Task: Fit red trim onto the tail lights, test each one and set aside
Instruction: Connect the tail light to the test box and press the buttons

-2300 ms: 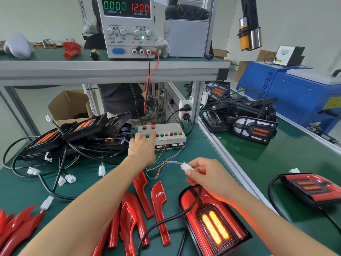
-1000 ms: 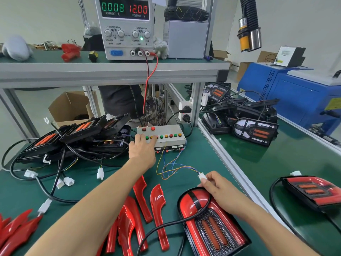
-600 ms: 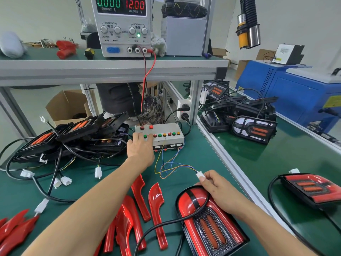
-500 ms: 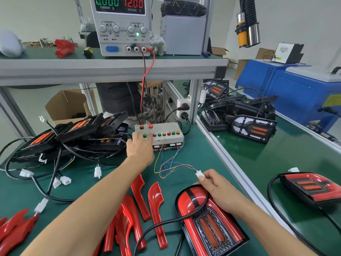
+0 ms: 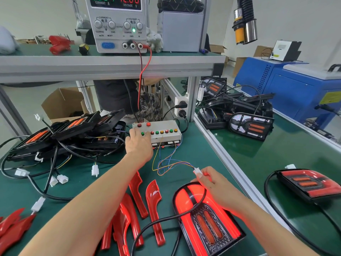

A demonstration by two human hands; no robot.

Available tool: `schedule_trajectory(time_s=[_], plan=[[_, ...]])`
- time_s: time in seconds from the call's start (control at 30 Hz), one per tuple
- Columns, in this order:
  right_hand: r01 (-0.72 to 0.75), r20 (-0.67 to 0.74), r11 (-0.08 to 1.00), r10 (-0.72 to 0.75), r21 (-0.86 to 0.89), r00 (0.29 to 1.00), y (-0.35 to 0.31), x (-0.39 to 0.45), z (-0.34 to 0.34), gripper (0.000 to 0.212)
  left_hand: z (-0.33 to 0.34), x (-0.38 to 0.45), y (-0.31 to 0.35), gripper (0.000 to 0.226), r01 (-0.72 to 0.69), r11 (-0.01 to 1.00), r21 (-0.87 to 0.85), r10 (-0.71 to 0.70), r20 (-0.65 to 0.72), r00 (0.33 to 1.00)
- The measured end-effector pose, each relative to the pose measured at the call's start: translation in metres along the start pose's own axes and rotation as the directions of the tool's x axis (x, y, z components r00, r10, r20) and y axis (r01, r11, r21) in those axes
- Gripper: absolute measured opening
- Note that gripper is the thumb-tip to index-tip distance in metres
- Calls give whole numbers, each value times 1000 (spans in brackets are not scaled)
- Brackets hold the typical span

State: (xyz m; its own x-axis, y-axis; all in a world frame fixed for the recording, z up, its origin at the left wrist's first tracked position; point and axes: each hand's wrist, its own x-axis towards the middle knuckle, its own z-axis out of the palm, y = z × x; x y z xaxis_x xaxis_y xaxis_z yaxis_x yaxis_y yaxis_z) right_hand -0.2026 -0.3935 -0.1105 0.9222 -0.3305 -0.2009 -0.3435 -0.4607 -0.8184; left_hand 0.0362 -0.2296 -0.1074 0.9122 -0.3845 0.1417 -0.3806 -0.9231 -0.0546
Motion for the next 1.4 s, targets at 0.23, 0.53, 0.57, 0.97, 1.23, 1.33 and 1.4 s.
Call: schedule_trajectory(time_s=[0.23,0.53,0.57,0.97,1.23,1.33,1.4], plan=[[2,-12,1000,-2,2,1000,1,1,0,28,-3,0,0,59,-2,1000,10,2,13,1000],[9,-11,1000,-9,-6,1000,4,2,1,33,-2,0,0,62,5,1000,9,-5,24,1000],[7,-7,1000,-7,-5,1000,4,2,1,33,-2,0,-1,63,4,1000,9,-5,26,1000],[0,22,999,-1,53,1000,3,3,0,31,1,-2,-3,63,-1,1000,-14,1,11,1000],[3,-5,1000,-3,18,1000,3,2,0,38,-4,-1,-2,64,-8,1000,3,7,35,999],[4,-2,1000,-4,15,1000,3,2,-1,37,-5,-1,-2,63,-11,1000,4,10,34,999],[6,-6,1000,-6,24,1000,2,2,-1,35,-6,-1,-2,62,-13,1000,4,13,38,999]])
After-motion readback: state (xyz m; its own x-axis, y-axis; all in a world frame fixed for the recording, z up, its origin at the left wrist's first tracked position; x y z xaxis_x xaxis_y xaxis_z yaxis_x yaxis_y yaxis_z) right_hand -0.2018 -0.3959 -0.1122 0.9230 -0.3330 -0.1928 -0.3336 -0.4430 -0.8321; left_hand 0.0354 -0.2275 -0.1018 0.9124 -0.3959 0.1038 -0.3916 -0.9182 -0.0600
